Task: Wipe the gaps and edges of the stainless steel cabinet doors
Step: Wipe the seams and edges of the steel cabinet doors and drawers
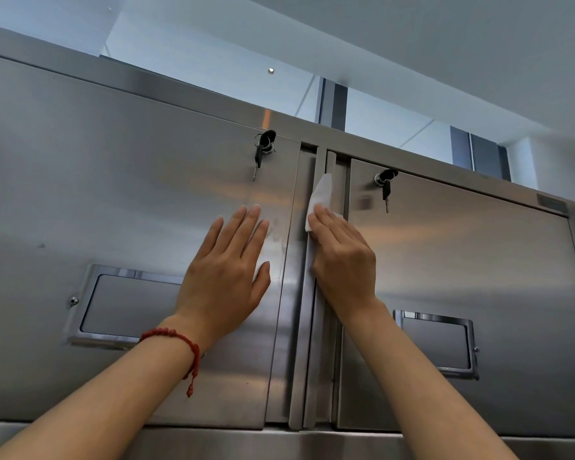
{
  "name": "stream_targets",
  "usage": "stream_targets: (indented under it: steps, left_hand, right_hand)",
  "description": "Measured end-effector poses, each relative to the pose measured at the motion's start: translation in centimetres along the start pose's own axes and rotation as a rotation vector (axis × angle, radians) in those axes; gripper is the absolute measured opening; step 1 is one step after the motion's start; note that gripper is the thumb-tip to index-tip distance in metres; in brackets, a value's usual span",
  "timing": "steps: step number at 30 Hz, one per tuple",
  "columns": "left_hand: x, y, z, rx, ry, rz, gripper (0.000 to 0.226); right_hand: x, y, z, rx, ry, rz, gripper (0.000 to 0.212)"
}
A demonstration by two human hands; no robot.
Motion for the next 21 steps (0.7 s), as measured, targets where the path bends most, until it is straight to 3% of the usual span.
stream_targets:
  steps: [21]
  left_hand:
    - [0.1,-0.1,0.0,-0.002,0.033,0.006,0.056]
  right_hand:
    - [-0.3,0.8,2.0,0.055,0.052,-0.041,0.028]
Point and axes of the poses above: each hand's wrist, its own z-axis towards the middle knuckle, its own x-axis out of the back of the hand, y = z × x, the point moved 10 cm from there along z, towards the middle knuckle, and after that the axes turned 5 degrees about x, right-handed, at the moved point
